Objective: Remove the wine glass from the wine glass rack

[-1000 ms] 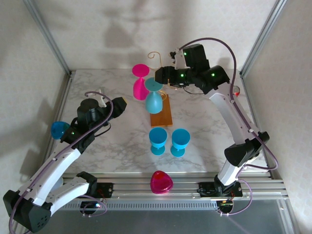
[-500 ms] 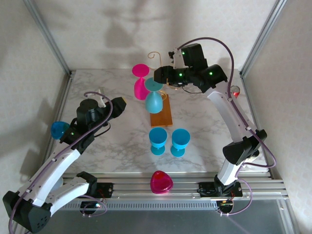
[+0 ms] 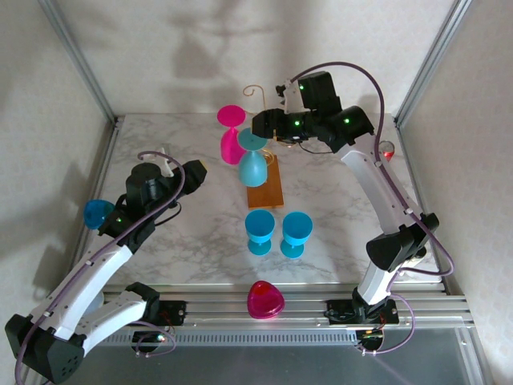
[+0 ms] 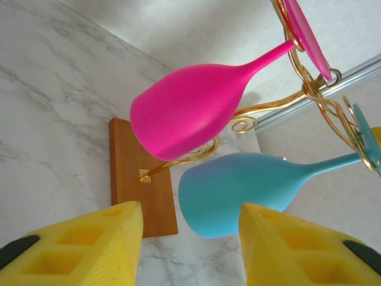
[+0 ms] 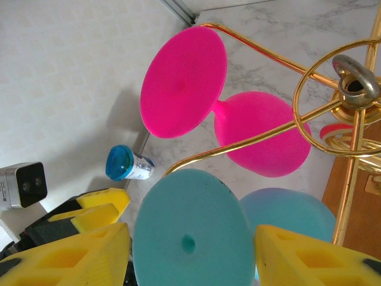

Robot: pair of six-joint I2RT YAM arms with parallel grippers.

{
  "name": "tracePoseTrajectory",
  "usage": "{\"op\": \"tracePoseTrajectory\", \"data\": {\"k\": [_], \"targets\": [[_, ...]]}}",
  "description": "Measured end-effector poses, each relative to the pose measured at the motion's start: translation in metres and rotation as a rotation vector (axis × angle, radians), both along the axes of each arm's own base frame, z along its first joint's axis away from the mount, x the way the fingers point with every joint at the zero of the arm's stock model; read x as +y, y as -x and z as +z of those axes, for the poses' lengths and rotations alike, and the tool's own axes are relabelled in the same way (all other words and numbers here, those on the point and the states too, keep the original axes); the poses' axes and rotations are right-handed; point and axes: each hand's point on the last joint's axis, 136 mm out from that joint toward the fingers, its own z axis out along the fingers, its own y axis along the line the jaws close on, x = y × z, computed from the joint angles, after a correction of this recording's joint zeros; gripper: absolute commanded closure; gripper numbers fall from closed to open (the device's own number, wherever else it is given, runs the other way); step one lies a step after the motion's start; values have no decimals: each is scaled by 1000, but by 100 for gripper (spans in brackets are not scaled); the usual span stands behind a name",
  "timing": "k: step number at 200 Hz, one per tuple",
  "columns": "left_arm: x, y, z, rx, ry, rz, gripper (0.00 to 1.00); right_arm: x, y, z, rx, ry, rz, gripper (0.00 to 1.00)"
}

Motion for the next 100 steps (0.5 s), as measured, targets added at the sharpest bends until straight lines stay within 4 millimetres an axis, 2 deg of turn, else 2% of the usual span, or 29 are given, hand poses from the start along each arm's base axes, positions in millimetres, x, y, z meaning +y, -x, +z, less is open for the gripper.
{"op": "tracePoseTrajectory", "data": {"k": [100], "targets": [[2, -1, 0, -1, 0, 6, 54, 0, 1, 0, 5, -8, 1, 44]]}}
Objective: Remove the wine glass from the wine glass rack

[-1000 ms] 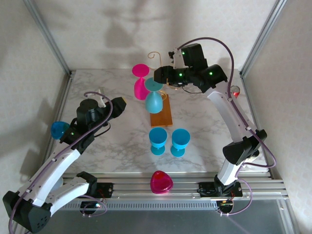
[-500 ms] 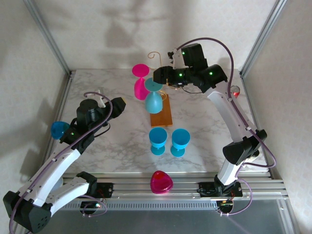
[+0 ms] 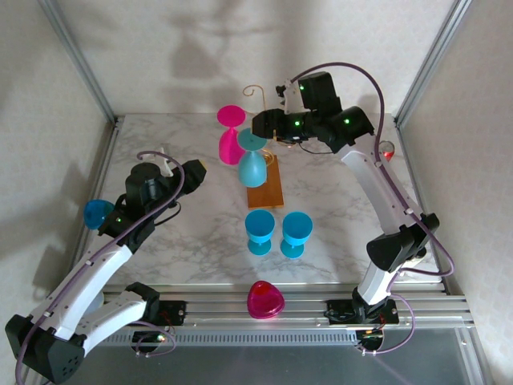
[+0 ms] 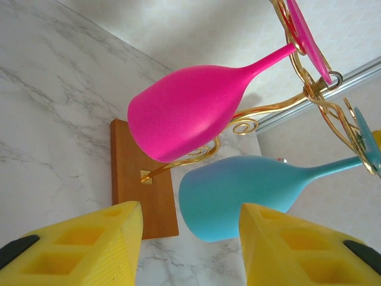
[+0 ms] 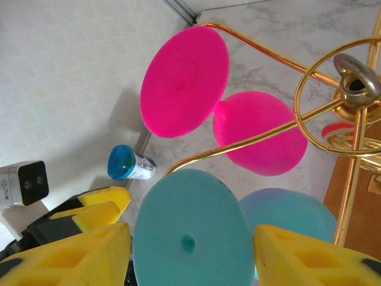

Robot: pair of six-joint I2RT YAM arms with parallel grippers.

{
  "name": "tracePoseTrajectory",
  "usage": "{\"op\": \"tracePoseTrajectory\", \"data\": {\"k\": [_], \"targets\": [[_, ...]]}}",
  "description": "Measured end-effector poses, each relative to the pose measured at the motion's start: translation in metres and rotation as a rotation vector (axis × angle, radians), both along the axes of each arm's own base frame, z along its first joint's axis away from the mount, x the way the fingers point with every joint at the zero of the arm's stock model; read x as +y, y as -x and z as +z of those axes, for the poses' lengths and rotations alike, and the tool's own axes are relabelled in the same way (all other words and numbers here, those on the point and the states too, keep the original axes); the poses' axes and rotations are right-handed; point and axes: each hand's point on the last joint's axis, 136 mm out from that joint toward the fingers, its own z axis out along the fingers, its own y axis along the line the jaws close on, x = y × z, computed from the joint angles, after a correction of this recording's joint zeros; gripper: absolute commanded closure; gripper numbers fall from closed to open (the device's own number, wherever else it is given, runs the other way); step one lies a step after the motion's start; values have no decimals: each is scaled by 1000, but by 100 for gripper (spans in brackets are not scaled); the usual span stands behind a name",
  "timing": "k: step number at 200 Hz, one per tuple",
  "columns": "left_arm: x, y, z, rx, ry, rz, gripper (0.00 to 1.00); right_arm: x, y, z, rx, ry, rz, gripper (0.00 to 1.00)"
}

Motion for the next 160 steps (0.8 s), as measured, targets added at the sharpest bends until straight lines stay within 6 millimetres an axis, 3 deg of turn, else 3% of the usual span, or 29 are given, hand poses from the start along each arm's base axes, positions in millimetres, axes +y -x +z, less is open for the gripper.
{"op": "tracePoseTrajectory", "data": {"k": [72, 135, 160], "targets": [[0, 0, 0, 1, 0, 0, 54, -2, 3, 1, -4, -11, -4, 45], [1, 2, 3, -9, 4, 0, 54, -2, 3, 0, 11, -21, -2, 53], [2, 2, 4, -11, 4, 3, 54, -3, 3, 0, 16, -23, -5, 52]]}}
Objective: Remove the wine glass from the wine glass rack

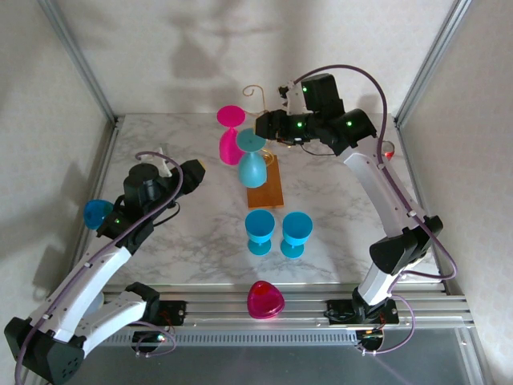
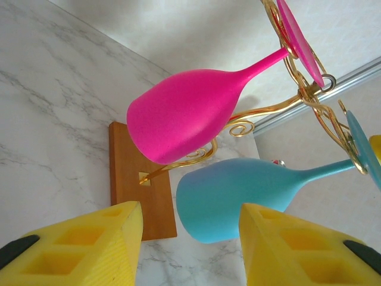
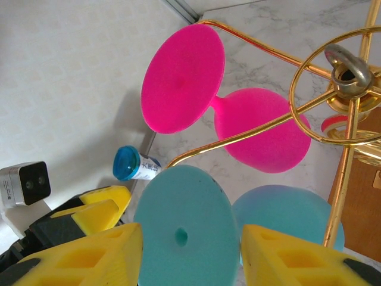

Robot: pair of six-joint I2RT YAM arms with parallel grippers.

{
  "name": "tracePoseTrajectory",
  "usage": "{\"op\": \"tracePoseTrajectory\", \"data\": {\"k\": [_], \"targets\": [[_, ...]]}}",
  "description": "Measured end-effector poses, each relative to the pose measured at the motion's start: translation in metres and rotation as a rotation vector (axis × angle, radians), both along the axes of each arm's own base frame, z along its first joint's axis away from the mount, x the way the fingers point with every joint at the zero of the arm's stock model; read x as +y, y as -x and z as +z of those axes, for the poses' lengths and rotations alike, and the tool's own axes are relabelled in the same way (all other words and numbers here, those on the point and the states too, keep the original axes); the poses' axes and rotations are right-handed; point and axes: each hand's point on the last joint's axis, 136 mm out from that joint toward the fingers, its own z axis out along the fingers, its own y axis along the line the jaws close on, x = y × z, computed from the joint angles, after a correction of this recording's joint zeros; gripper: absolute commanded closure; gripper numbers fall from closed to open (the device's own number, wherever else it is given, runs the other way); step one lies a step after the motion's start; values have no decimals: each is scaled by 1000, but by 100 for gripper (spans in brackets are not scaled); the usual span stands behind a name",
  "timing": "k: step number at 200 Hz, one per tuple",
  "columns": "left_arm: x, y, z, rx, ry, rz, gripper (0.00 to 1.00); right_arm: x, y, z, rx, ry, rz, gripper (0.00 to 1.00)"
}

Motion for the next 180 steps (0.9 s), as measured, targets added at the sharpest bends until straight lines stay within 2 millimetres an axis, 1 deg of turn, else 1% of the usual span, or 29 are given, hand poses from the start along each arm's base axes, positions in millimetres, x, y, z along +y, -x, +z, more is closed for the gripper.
{"op": "tracePoseTrajectory", "data": {"k": [14, 58, 77, 100, 121, 159, 180], "targets": [[1, 0, 0, 1, -1, 3, 54, 0, 0, 0, 3, -2, 0, 51], [2, 2, 0, -3, 1, 4, 54, 0, 0, 0, 3, -3, 1, 50], [2, 2, 0, -4, 1, 4, 54, 0, 0, 0, 3, -3, 0, 49], [2, 2, -1, -1, 0, 4, 54, -2, 2, 4, -3, -3, -5, 48], [2, 2, -2, 2, -1, 4, 54, -6, 8, 10, -8, -11, -10, 47], [2, 2, -2, 1, -1, 4, 54, -18, 26, 22, -11, -40, -38, 47], [2, 1, -2, -1, 0, 4, 54, -21, 38, 23, -7, -58, -56, 47]]}}
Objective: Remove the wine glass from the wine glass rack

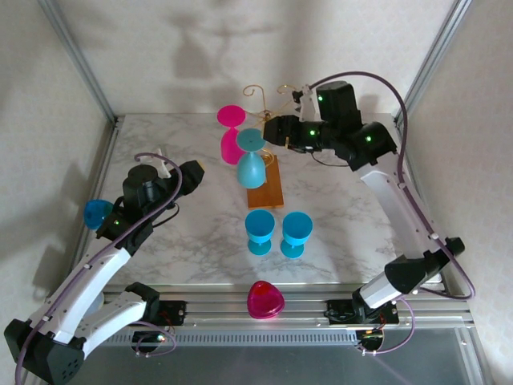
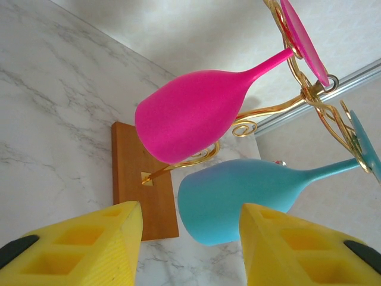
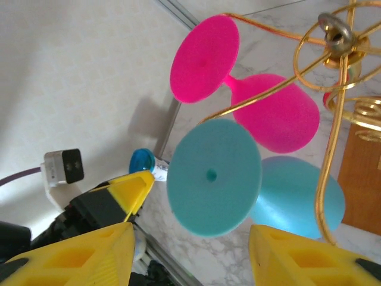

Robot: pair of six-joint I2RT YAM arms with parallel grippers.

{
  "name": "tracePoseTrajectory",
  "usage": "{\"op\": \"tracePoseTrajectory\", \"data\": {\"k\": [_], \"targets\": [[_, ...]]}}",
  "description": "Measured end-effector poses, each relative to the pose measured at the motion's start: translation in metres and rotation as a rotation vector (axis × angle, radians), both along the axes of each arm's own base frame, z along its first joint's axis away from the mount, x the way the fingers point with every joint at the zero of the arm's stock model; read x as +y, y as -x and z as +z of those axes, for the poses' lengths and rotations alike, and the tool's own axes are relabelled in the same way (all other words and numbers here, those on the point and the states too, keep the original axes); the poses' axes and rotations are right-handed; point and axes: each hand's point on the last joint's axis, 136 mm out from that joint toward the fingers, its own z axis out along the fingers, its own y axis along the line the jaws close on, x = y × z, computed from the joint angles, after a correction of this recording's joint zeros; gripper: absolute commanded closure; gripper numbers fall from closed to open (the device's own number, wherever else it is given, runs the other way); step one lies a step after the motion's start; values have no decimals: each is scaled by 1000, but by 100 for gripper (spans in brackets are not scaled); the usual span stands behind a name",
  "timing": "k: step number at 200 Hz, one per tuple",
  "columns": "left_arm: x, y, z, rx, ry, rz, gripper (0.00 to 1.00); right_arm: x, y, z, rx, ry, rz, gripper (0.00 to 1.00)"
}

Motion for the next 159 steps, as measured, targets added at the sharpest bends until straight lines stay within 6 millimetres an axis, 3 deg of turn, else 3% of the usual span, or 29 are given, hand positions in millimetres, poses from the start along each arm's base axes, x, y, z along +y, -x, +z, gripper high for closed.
{"op": "tracePoseTrajectory", "data": {"k": [62, 114, 159], "targets": [[2, 0, -3, -2, -16, 0, 54, 4, 30, -33, 64, -65, -70, 45], [3, 0, -2, -6, -17, -3, 54, 11, 14, -51, 83, -127, -159, 47], [3, 0, 0, -8, -13, -8, 54, 13, 2, -33, 36, -202, -199, 50]]}}
